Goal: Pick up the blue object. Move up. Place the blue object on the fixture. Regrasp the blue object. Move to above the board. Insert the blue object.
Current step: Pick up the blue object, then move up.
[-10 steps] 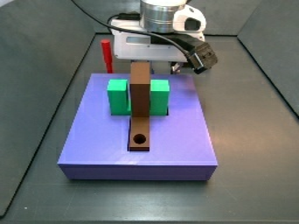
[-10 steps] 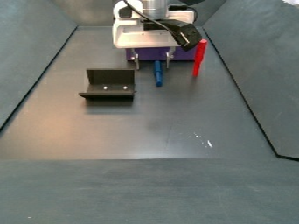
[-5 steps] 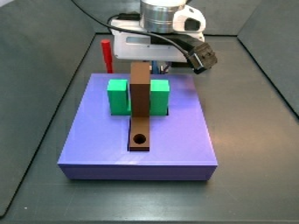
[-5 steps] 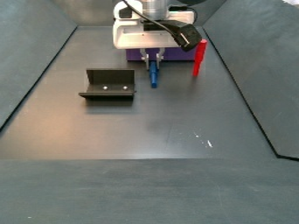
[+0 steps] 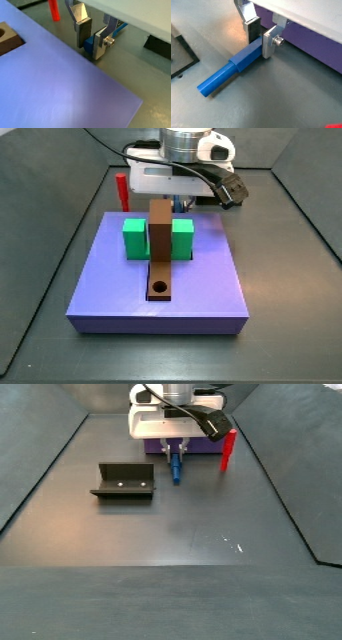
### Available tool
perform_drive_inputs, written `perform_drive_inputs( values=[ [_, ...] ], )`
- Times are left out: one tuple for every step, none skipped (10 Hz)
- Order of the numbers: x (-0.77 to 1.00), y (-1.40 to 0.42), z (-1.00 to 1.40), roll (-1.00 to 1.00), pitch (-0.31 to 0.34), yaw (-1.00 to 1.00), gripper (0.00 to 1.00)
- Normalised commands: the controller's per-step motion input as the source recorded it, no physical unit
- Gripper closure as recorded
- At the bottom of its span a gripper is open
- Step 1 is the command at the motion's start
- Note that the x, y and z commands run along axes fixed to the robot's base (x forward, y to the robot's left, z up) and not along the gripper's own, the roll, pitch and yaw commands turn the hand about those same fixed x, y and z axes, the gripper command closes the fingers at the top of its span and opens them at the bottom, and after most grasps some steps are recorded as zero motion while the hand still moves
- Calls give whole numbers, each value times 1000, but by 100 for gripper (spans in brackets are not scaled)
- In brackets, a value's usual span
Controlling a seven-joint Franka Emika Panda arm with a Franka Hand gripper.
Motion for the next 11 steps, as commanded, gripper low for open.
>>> perform_drive_inputs(
  values=[
    [0, 0, 0, 0, 0, 0, 100],
    [0, 0, 0, 0, 0, 0, 100],
    [0, 0, 0, 0, 0, 0, 100],
    [0, 0, 0, 0, 0, 0, 100],
    [0, 0, 0, 0, 0, 0, 100],
    [0, 0, 0, 0, 0, 0, 100],
    [0, 0, 0, 0, 0, 0, 100],
    [0, 0, 0, 0, 0, 0, 100],
    [0, 0, 833, 0, 0, 0, 100],
    [-25, -30, 794, -1, 18, -10, 100],
    [-48, -23, 561, -9, 23, -6, 100]
  ],
)
